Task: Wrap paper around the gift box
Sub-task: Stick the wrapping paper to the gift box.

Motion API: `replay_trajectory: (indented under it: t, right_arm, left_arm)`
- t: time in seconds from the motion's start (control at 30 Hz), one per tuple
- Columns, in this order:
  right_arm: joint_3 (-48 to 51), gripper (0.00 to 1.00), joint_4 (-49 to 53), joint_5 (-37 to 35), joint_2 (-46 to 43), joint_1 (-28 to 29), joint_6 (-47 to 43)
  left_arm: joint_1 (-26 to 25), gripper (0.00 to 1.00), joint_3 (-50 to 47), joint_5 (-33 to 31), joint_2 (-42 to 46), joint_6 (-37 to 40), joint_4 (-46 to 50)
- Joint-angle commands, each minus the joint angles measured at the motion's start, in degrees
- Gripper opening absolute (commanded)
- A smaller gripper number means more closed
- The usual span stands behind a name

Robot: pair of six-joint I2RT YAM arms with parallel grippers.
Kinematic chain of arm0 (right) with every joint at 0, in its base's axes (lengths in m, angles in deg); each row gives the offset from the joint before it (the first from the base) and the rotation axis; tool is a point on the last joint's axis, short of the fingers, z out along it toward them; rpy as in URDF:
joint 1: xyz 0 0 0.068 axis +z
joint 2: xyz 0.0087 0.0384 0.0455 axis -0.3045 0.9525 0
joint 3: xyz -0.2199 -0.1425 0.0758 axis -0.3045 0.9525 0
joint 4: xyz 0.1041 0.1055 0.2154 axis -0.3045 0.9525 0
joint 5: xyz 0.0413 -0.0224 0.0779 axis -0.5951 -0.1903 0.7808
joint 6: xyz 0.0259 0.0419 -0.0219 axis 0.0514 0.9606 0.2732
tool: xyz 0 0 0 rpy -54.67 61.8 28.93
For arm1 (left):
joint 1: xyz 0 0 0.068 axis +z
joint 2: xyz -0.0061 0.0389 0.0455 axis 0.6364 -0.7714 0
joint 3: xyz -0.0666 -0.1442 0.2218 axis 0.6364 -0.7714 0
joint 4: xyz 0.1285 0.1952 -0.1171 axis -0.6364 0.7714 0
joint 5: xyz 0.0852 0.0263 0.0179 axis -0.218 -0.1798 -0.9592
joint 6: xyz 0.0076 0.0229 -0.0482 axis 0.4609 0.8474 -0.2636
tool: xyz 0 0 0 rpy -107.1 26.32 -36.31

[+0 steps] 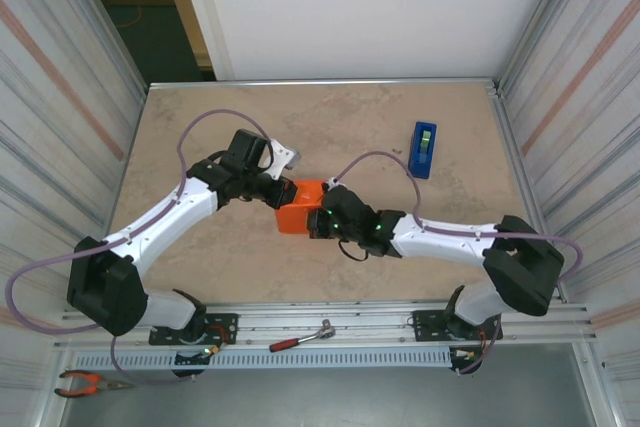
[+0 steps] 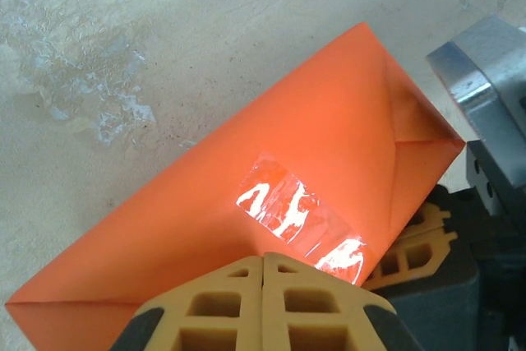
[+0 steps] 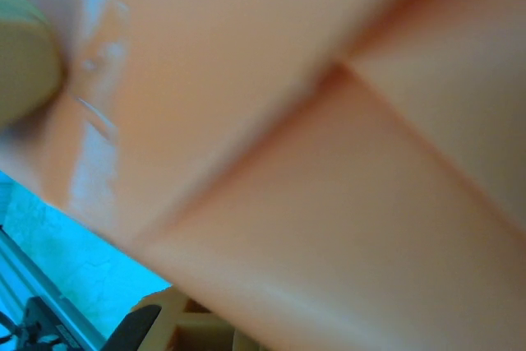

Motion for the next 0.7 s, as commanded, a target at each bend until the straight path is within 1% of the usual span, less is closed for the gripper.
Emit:
replay_trajectory:
  t: [0.0, 0.17, 0.27, 0.5, 0.67]
  right_arm:
    - [2.0, 0.0, 3.5, -2.1, -5.4, 0.2, 1.7]
    - [1.6, 0.0, 6.1, -1.9, -9.6, 0.3, 0.6]
    - [-0.6, 0.0, 5.9, -1.6, -9.2, 0.5, -0.4]
    - [-5.3, 0.0, -0.4, -1.0, -2.6, 0.7, -1.5]
    - [-6.4, 0.0, -4.8, -0.7, 2.6, 1.0, -0.1]
  left_arm:
    - [-0.9, 0.0, -2.2, 0.0, -0.8, 0.7, 5.5]
    - [-0.9, 0.0, -2.2, 0.0, -0.8, 0.6, 5.5]
    - [-0.9, 0.0, -2.2, 0.0, -0.9, 0.6, 5.4]
    - [-1.1, 0.0, -2.2, -0.1, -1.0, 0.8, 5.4]
    - [-1.1, 0.0, -2.2, -0.2, -0.9, 0.8, 5.5]
